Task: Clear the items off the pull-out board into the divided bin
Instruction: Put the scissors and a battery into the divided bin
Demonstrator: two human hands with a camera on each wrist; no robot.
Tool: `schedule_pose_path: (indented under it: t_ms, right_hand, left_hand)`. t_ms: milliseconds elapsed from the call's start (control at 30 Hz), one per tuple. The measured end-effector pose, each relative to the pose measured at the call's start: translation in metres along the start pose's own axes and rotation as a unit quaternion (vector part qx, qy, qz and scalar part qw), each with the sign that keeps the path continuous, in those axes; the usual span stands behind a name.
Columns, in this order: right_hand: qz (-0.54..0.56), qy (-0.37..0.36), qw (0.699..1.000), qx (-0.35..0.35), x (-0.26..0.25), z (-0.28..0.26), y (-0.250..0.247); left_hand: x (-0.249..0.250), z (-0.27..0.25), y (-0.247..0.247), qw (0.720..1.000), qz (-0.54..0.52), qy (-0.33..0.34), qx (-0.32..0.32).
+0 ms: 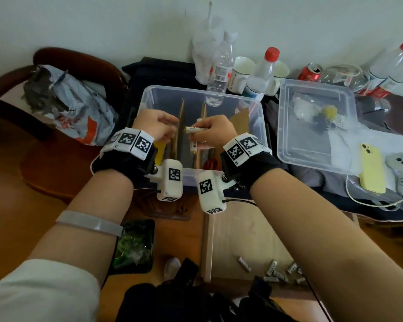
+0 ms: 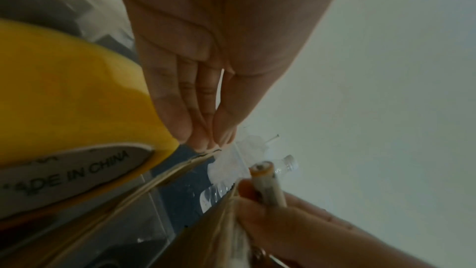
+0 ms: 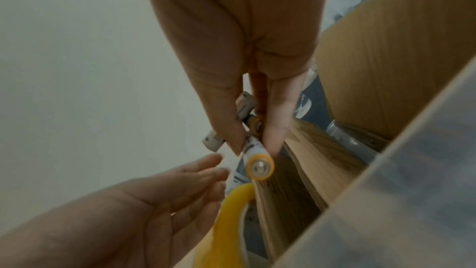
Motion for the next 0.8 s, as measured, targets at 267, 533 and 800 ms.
schedule_pose_path:
  t_ms: [267, 533, 800]
  right_hand:
    - [-0.058, -0.005, 0.998, 0.018, -0.008, -0.005, 0.007]
    - [-0.185, -0.023, 0.982, -0.002, -0.015, -0.009, -0.001]
    - [-0.105, -0.01, 0.992, 0.072, 0.01, -0.012, -0.023]
  left_hand:
    - [0.006, -0.012, 0.013, 0.988, -0.056, -0.075, -0.124]
    - [0.008, -0.012, 0.032, 0.972, -0.072, -0.169, -0.149]
    - [0.006, -0.006, 0.035, 0.981, -0.062, -0.136, -0.127]
Point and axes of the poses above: each hand's wrist, its own z-axis towards the middle knuckle, its own y-axis out of the palm, x = y × z, the point moved 3 cm from there along z, towards the middle knuckle, and after that the axes turned 8 degrees about -z, right-handed, at the moved point
